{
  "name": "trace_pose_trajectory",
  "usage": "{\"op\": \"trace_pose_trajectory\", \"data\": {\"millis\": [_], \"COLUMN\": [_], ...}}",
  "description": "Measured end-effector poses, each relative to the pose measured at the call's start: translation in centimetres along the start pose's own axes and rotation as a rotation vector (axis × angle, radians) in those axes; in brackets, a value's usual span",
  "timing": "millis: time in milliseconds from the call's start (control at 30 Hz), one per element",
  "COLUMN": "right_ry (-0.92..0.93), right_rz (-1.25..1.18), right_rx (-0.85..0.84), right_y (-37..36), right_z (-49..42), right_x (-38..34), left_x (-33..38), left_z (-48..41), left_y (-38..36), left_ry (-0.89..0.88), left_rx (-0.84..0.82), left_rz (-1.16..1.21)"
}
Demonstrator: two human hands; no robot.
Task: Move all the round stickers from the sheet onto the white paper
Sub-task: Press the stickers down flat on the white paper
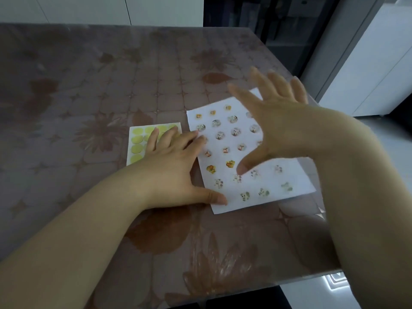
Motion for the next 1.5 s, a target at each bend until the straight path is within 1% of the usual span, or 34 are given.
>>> {"op": "trace_pose_trajectory", "data": {"millis": [33,100,167,267,400,533,633,767,867,933,1000,1067,1100,1233,1333,1500], "right_ry": [0.018,0.052,0.068,0.050,0.077,-0.007,-0.007,0.013,0.000,0.018,0.010,-0.040,-0.065,-0.107,-0.130,-0.164], "right_rz": [-0.008,-0.009,0.040,0.083,0.044,-0.007,0.045,0.196,0.221,0.154,-0.042,-0.236,-0.293,-0.384,-0.313,-0.092], "right_rx": [-0.025,-0.152,-0.248,-0.301,-0.314,-0.303,-0.360,-0.409,-0.431,-0.432,-0.412,-0.345,-0.311,-0.299,-0.298,-0.367], "right_y": [-0.2,-1.7,-3.2,-4.4,-4.5,-3.0,-3.6,-4.7,-4.8,-4.9,-5.0,-4.8,-4.9,-6.4,-6.5,-5.4], "right_z": [0.1,0.3,0.1,-0.6,-0.6,0.1,0.3,-0.4,-0.9,-0.9,-0.4,0.5,1.0,2.5,2.6,1.5], "right_x": [0.0,-0.5,-1.1,-1.6,-0.9,1.9,1.7,0.4,0.4,0.8,2.1,4.5,5.6,7.4,7.4,6.5], "left_x": [0.0,0.2,0.4,0.3,0.3,0.2,0.3,0.2,0.3,0.2,0.3,0.3,0.3,0.6,1.1,1.4], "left_z": [0.0,-0.1,-0.2,-0.2,-0.1,-0.2,-0.2,-0.3,-0.4,-0.3,-0.2,-0.3,-0.3,-0.4,-0.3,-0.2], "left_y": [0.0,-0.2,-0.2,-0.1,0.0,0.1,0.1,0.1,0.2,0.2,0.2,0.1,0.1,0.3,0.4,0.5], "left_ry": [0.006,0.017,0.023,0.035,0.037,0.028,0.019,0.010,0.001,0.002,0.007,0.006,0.002,-0.034,-0.076,-0.102], "left_rx": [0.003,-0.013,-0.022,-0.009,0.000,0.017,0.030,0.051,0.048,0.051,0.042,0.037,0.042,0.071,0.078,0.074], "left_rz": [-0.010,-0.020,-0.024,-0.012,0.010,0.001,0.000,0.001,-0.012,-0.018,-0.016,-0.008,-0.006,-0.014,-0.001,0.025]}}
Point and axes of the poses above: each hand's wrist, its own z-axis away from the middle knuckle, its own y-axis out of the back of the hand, x = y × z, the point moved 10 cm from there along -z, towards the middle knuckle, and after that the axes turned 2 degrees about -z, right-handed, at the moved point
